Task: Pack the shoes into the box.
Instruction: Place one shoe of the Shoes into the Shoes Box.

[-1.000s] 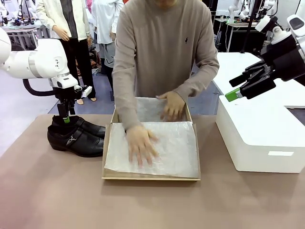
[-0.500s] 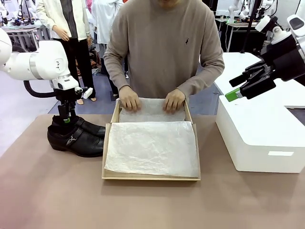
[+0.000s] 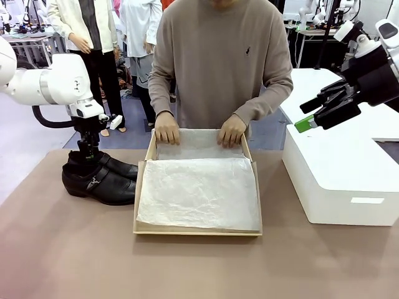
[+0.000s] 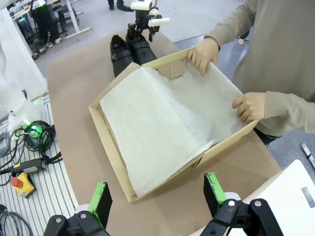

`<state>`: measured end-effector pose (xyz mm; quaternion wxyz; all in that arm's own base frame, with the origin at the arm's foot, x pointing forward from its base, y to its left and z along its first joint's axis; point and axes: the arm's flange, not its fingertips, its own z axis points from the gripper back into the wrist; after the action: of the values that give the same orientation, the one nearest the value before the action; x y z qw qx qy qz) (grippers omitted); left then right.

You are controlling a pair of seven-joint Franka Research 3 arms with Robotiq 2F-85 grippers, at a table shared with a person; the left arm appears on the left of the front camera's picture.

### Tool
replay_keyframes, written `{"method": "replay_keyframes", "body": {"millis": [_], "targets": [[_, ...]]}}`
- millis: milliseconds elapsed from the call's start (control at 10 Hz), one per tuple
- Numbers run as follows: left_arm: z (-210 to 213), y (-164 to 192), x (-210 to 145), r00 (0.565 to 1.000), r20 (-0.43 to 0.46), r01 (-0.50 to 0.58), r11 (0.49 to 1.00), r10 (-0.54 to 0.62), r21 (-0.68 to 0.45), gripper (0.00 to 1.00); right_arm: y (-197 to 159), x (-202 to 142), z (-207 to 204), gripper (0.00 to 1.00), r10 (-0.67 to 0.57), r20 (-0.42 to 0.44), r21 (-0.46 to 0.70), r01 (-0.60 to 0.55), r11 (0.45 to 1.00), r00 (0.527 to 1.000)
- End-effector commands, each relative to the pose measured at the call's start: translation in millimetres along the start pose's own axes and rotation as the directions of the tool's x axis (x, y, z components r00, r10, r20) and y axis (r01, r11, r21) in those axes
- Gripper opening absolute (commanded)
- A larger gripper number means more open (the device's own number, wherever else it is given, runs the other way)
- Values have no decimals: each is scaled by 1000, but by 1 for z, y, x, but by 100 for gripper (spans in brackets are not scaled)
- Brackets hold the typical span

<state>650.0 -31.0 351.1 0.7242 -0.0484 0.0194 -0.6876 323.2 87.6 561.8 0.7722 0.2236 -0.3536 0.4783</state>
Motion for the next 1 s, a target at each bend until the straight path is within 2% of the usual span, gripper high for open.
{"method": "replay_keyframes", "body": {"millis": [0, 100, 900], "targets": [[-2, -3, -3, 1000, -1, 13, 1000, -13, -1, 14, -3, 1, -1, 100, 22, 23, 18, -23, 1000, 999], [-2, -3, -3, 1000, -5, 16, 1000, -16, -2, 0, -3, 1, -1, 100, 22, 23, 18, -23, 1000, 999], [7, -9, -9, 997, -68, 46, 998, -43, 41, 0, -3, 1, -1, 100, 22, 23, 18, -23, 1000, 999]]}}
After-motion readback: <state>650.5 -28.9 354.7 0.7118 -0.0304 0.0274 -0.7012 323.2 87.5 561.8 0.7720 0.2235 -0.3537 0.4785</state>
